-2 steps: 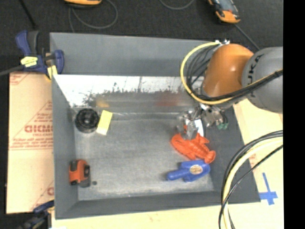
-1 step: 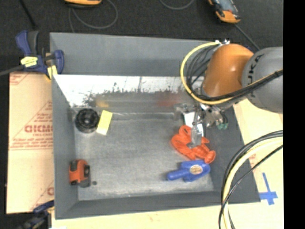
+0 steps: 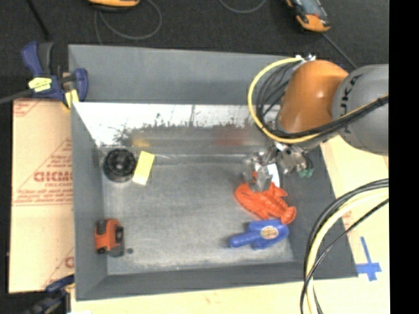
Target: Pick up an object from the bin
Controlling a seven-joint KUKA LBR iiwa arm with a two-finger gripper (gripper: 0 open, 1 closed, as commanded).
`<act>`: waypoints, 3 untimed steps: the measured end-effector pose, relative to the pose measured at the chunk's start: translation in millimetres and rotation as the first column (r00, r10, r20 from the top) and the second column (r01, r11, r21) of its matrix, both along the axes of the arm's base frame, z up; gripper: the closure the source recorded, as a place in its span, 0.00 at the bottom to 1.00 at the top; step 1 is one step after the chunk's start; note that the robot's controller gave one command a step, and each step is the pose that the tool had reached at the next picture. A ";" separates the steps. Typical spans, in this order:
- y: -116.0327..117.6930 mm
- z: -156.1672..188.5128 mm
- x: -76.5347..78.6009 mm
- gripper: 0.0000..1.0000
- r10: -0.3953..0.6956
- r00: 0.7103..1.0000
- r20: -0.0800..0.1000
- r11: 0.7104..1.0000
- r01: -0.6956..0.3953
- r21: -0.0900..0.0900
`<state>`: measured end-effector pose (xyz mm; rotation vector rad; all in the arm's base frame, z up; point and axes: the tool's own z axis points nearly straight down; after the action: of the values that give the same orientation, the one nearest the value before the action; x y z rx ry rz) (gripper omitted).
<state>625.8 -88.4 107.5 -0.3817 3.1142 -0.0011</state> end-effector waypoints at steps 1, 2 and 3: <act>0.0 0.0 0.0 0.00 0.000 1.000 0.000 1.000 0.000 0.000; 0.0 0.0 0.0 1.00 0.000 1.000 0.000 1.000 0.000 0.000; 0.0 0.0 0.0 0.00 0.000 1.000 0.000 1.000 0.000 0.000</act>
Offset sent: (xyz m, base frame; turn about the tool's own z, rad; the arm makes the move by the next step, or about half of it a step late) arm 0.0000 0.0000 0.0000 0.0000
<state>625.8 -88.4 107.5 -0.3810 3.1142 -0.0007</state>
